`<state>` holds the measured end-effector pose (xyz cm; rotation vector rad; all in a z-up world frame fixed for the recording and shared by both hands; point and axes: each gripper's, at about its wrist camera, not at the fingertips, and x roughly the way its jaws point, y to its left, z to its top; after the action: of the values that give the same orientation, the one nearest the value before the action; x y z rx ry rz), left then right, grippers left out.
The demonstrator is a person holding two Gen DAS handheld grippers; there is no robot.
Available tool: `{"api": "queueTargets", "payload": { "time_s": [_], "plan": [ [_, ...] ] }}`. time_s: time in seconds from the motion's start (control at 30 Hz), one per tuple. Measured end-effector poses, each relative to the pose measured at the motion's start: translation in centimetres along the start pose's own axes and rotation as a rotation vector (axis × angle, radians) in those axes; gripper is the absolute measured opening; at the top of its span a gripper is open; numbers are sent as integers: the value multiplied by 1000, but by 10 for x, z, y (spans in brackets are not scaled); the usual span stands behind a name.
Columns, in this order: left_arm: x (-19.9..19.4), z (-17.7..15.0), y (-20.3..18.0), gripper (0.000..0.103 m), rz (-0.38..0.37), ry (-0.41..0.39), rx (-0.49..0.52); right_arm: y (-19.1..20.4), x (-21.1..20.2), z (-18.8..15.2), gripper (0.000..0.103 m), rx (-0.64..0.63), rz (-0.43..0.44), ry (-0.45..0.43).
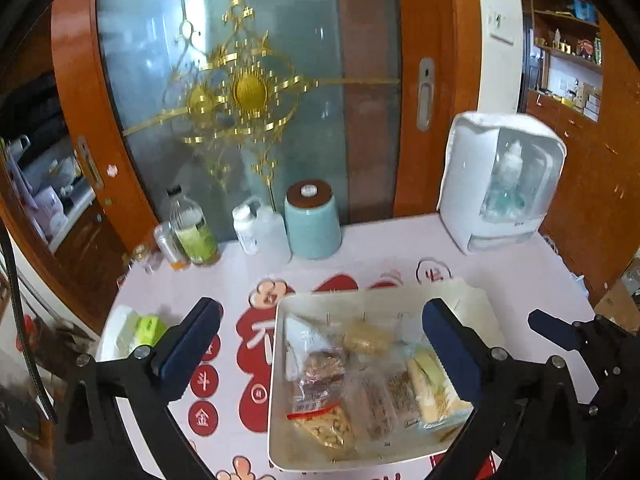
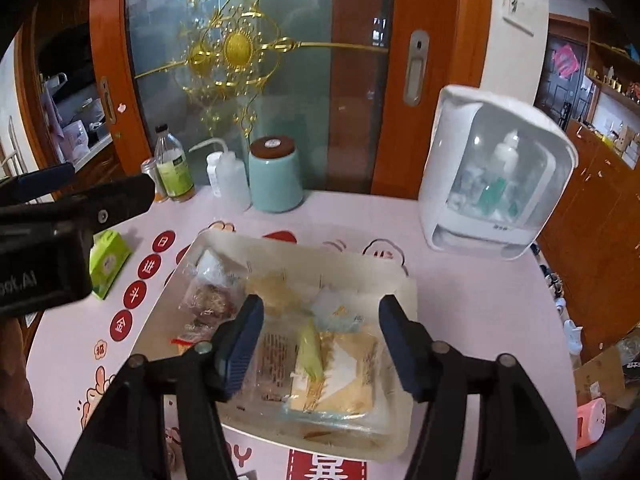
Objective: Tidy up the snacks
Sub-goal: 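Carry both snacks into the white tray and open both tools, then withdraw both open tools from the tray toward the remaining snacks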
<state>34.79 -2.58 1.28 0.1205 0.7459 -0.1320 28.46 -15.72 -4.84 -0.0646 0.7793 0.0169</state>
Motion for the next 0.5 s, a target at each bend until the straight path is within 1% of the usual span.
{"api": "queueTargets", "payload": {
  "time_s": [0.1,0.3,0.5],
  "plan": [
    [4,-10,1,101,4,22,15,-3,0,-4,62,26,5,8],
    [-11,-23,-8,101,11,7,79,-4,-14,0,62,49,-10,-25],
    [-30,-31,-11,101,-4,6,71,-4,-28,-7,62,43,-2,-24]
  ]
}}
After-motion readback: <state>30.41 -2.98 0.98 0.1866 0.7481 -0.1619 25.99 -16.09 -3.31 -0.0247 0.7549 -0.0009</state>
